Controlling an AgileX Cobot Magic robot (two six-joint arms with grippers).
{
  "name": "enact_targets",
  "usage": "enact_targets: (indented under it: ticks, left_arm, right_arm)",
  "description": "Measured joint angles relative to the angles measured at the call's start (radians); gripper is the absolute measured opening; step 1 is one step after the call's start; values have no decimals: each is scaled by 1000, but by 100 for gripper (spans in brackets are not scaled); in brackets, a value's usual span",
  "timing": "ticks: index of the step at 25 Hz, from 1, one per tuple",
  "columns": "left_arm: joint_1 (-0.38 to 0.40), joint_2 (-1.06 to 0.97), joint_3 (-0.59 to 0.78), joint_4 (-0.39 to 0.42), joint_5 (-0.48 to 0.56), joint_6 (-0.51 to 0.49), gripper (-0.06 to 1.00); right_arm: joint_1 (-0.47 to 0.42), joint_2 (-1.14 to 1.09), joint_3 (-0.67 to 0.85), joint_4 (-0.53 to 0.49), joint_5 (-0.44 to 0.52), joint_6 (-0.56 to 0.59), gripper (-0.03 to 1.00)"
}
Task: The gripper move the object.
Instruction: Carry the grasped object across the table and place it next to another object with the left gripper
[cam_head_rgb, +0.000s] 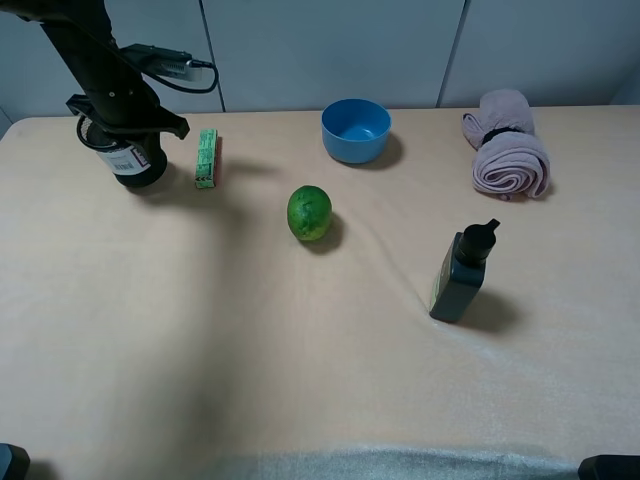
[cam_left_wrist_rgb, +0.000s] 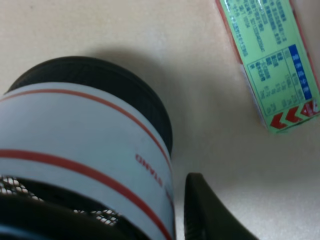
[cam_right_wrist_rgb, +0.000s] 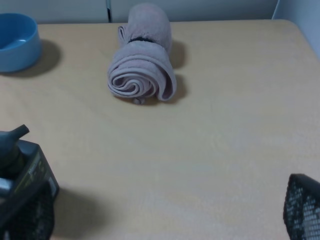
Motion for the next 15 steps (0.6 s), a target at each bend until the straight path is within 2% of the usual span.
enact_targets:
  ticks: [3, 6, 10, 13, 14, 15]
  left_arm:
    - [0, 0, 0, 0, 1, 0, 11]
    - [0, 0, 0, 0, 1, 0, 17]
    - [0, 0, 0, 2, 1, -1, 32]
    - [0, 0, 0, 4, 1, -1, 51]
    - [0, 0, 0, 4, 1, -1, 51]
    - [0, 0, 0, 4, 1, -1, 57]
  right_arm:
    - [0, 0, 0, 0, 0, 0, 69]
    - [0, 0, 0, 0, 0, 0, 69]
    - [0, 0, 0, 0, 0, 0, 69]
    - [0, 0, 0, 0, 0, 0, 69]
    - [0, 0, 0, 0, 0, 0, 69]
    - [0, 0, 0, 0, 0, 0, 69]
